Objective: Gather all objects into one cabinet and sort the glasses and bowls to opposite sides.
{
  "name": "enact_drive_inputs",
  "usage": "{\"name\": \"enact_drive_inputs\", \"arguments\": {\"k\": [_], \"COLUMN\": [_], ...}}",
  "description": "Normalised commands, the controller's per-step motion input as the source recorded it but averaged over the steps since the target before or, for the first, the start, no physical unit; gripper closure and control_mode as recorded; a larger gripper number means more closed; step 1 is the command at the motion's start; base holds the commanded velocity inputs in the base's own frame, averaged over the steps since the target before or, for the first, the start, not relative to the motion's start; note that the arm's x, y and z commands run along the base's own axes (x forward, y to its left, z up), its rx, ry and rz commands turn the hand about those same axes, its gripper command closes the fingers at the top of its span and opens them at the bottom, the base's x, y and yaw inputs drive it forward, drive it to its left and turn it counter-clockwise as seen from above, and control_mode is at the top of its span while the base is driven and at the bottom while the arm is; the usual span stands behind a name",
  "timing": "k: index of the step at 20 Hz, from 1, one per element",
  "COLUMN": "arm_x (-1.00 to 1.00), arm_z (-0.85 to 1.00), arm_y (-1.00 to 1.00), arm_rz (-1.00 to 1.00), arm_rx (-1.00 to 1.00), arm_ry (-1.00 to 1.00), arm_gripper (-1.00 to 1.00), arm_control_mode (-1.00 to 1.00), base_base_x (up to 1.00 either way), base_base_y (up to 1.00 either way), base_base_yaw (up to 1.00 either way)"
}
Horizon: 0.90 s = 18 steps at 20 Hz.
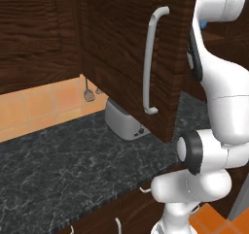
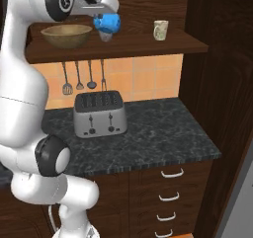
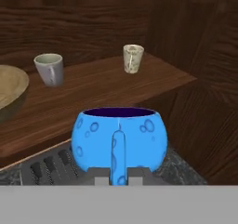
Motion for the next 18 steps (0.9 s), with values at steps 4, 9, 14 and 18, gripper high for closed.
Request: {"name": "enact_drive_inputs", "arguments": {"k": [4,9,14,18], "arm_x": [0.04,0.49,0.51,0.16], "arm_z": [-0.35,-0.22,0.0,0.05], "arm_y": [-0.09,-0.2,-0.03,0.0], "arm_rz": [0.0,-0.01,0.0,0.0], "arm_rx": [0.0,0.01,0.01,0.0], "arm_ry": [-0.08,0.24,0.09,-0.11], "arm_gripper": [1.0,1.0,1.0,1.0], "arm_control_mode": [-1.0,-1.0,-1.0,-1.0], "base_base_x": [0.0,0.0,0.0,0.0], "base_base_y": [0.0,0.0,0.0,0.0], "base_base_yaw": [0.0,0.0,0.0,0.0]}}
